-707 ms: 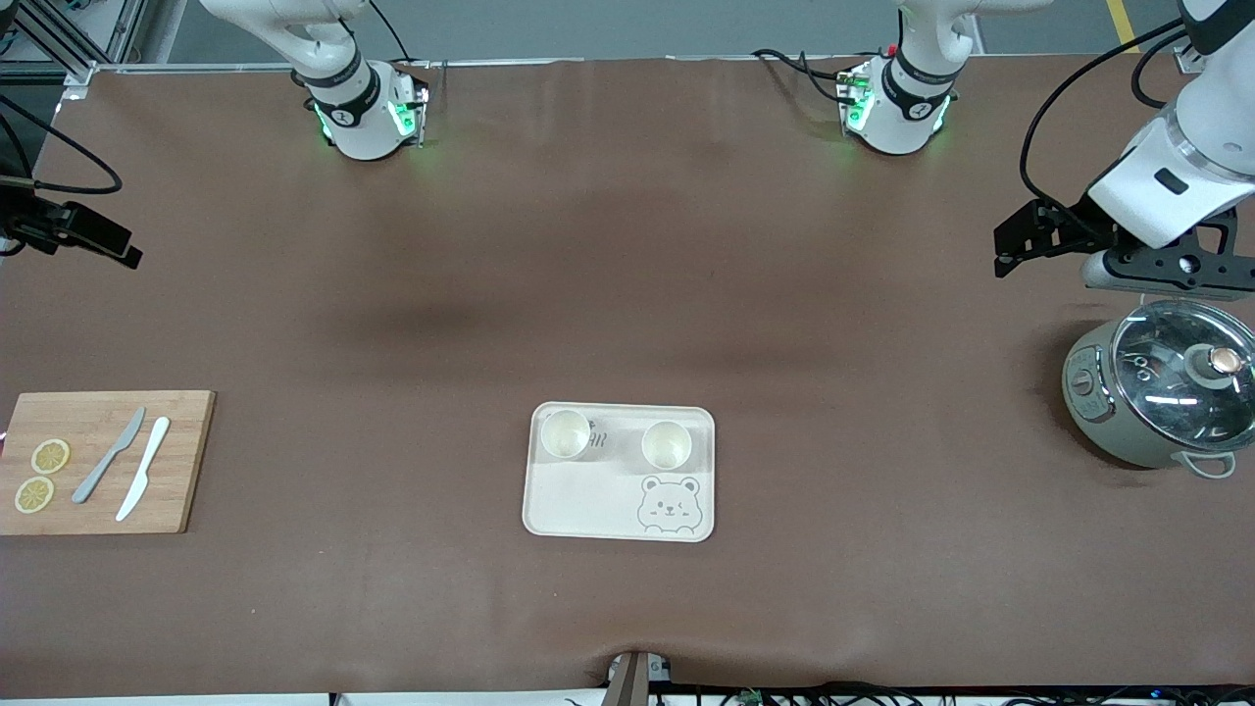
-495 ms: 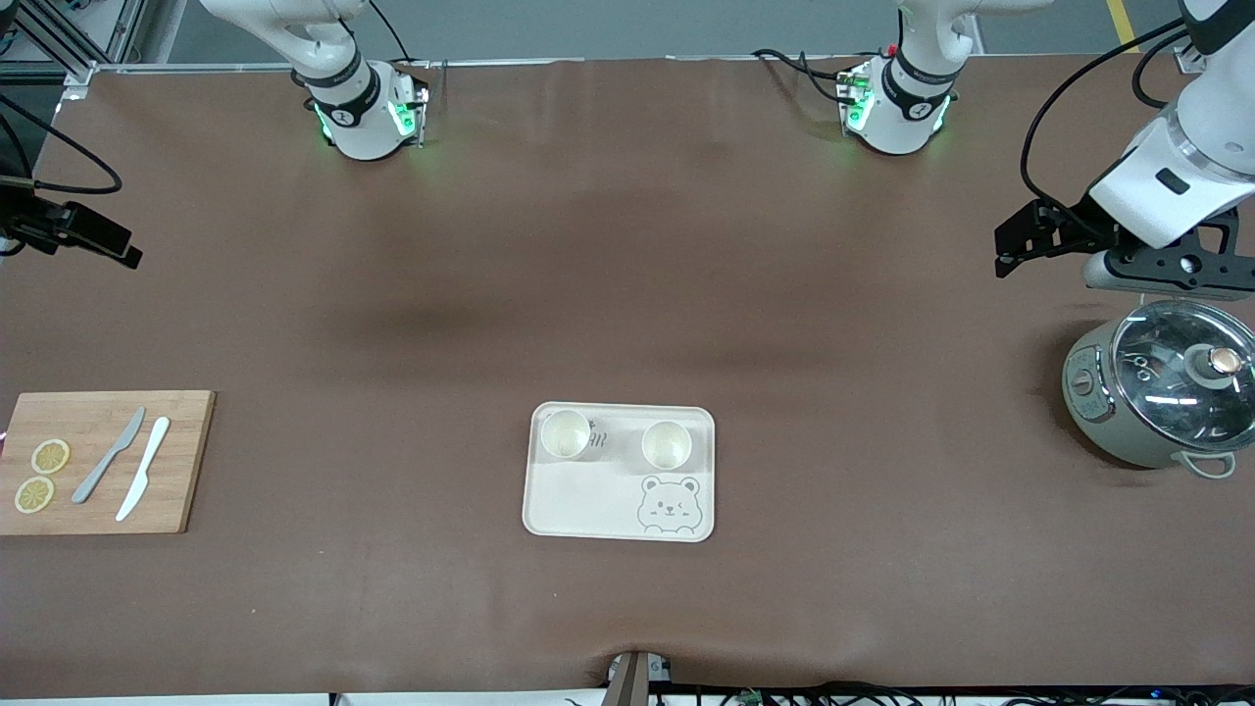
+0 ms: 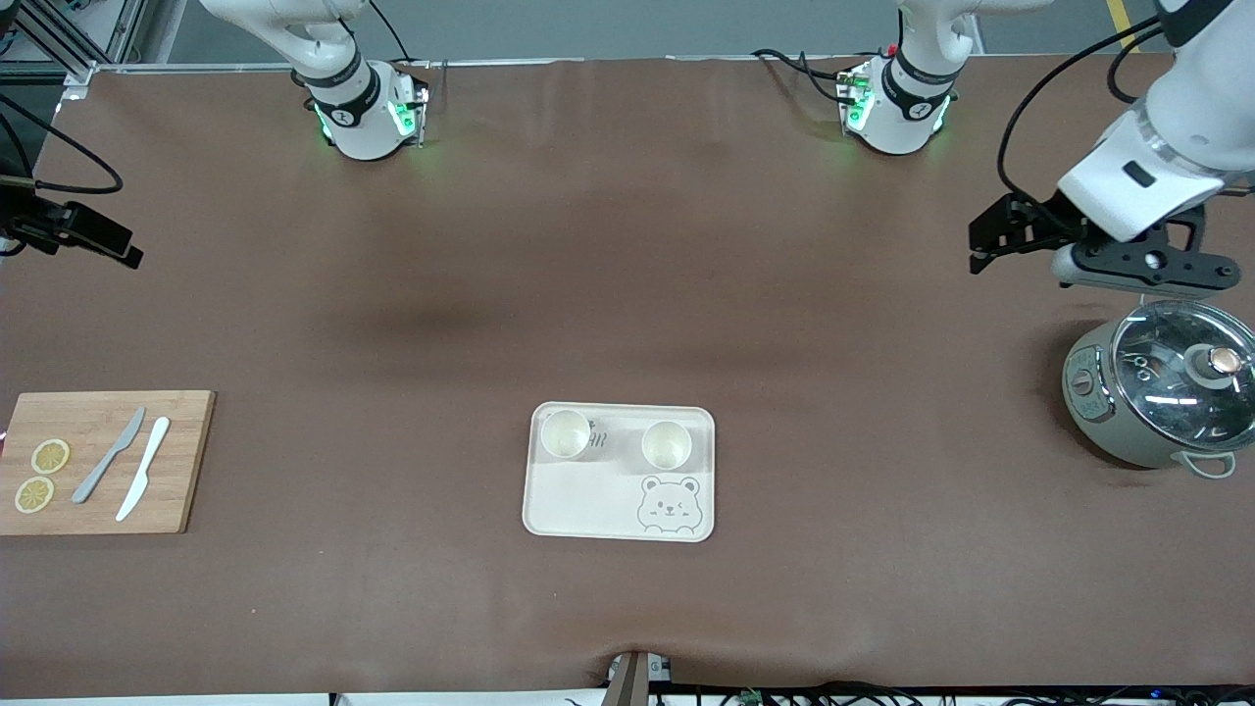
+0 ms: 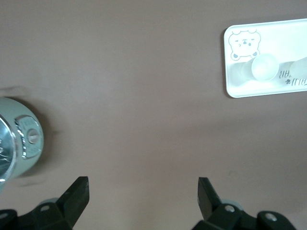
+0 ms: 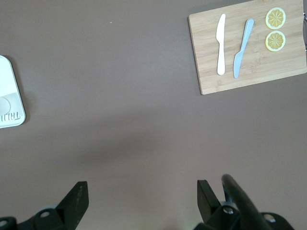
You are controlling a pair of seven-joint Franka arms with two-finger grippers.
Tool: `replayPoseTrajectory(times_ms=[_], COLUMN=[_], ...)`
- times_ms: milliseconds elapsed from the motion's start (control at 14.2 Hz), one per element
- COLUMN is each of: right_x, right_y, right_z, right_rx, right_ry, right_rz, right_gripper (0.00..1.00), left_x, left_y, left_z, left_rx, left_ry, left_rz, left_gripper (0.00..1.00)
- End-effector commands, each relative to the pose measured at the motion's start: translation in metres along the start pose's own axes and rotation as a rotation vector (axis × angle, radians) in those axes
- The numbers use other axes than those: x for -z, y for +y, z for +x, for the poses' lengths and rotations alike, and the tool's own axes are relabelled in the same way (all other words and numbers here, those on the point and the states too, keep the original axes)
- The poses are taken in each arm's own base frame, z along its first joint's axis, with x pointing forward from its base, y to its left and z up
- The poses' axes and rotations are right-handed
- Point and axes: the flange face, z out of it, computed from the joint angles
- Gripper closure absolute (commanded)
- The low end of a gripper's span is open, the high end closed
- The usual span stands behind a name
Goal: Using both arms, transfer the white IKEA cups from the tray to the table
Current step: 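Move the left gripper over the white cups on the tray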
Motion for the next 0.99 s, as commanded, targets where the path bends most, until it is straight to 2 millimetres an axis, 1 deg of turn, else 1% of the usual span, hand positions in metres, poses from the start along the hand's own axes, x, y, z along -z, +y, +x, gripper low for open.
replayPoseTrajectory(times_ms=[0, 141, 212, 353, 424, 495, 636, 707, 777, 919], right_x=[-0.009, -0.011, -0.015, -0.017, -0.018, -0.024, -0.042, -0.045, -0.050, -0.066], right_y=[-0.004, -0.002, -0.002, -0.005, -0.005, -0.003, -0.007, -0.007, -0.004, -0.001], right_z=[0.013, 0.014, 0.017, 0.018, 0.019, 0.023, 0.032, 0.035, 0.039, 0.047], right_rx=[0.000, -0.003, -0.005, 0.001, 0.000, -0.003, 0.005, 0.005, -0.001, -0.010], right_ry=[-0.020, -0.021, -0.026, -0.030, -0.032, -0.041, -0.071, -0.077, -0.083, -0.112], right_rz=[-0.012, -0.014, -0.015, -0.018, -0.018, -0.019, -0.037, -0.038, -0.042, -0.045], right_gripper=[0.00, 0.00, 0.00, 0.00, 0.00, 0.00, 0.00, 0.00, 0.00, 0.00], left_x=[0.003, 0.000, -0.005, -0.012, -0.021, -0.021, -0.031, -0.036, -0.041, -0.054], left_y=[0.021, 0.025, 0.027, 0.042, 0.042, 0.047, 0.061, 0.070, 0.079, 0.096], left_z=[0.002, 0.003, 0.005, 0.006, 0.012, 0.016, 0.038, 0.045, 0.053, 0.071], left_rx=[0.053, 0.040, 0.040, 0.031, 0.040, 0.035, 0.020, 0.021, 0.023, 0.028], left_ry=[0.013, 0.013, 0.005, -0.009, -0.024, -0.018, -0.017, -0.015, -0.010, 0.005], left_rz=[-0.018, -0.017, -0.021, -0.032, -0.037, -0.039, -0.048, -0.050, -0.034, -0.023], left_gripper=[0.00, 0.00, 0.00, 0.00, 0.00, 0.00, 0.00, 0.00, 0.00, 0.00])
